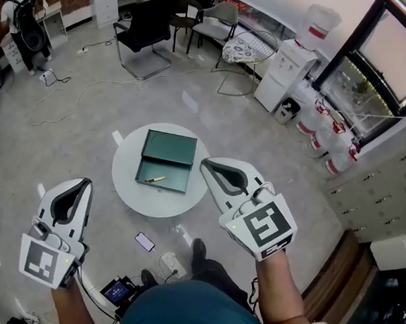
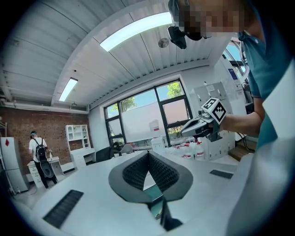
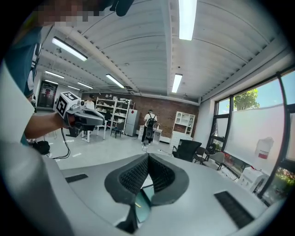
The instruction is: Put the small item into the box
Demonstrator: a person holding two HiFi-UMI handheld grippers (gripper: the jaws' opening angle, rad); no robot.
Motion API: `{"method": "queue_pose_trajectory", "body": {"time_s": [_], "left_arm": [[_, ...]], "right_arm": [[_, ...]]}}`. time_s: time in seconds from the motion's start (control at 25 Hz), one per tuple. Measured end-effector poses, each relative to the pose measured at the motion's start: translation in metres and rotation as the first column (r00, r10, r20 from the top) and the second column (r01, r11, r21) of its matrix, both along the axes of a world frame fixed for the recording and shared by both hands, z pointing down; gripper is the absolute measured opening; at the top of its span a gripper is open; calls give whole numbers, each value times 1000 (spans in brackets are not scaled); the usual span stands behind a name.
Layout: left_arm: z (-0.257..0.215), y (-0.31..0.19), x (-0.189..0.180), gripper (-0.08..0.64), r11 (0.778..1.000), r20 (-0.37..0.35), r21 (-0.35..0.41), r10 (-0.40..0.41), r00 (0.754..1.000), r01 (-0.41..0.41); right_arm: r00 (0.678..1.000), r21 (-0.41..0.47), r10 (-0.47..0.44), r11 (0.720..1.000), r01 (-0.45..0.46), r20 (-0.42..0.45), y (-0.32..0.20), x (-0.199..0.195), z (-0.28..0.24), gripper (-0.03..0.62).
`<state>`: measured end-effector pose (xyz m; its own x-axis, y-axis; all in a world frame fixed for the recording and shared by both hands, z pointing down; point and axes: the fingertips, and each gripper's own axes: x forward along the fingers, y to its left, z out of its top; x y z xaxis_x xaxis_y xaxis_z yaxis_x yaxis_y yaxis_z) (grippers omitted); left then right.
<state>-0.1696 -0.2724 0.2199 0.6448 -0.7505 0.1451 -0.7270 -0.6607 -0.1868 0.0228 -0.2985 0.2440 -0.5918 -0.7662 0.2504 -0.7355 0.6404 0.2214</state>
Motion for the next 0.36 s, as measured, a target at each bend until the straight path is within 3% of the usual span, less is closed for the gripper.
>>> {"method": "queue_pose_trajectory", "body": {"time_s": [0.36], "left_arm": [[-26, 35, -39, 17, 1000, 0, 22, 12, 1000, -12]], "right_arm": [[1000, 16, 5, 1000, -5, -11, 31, -38, -25, 37]]}}
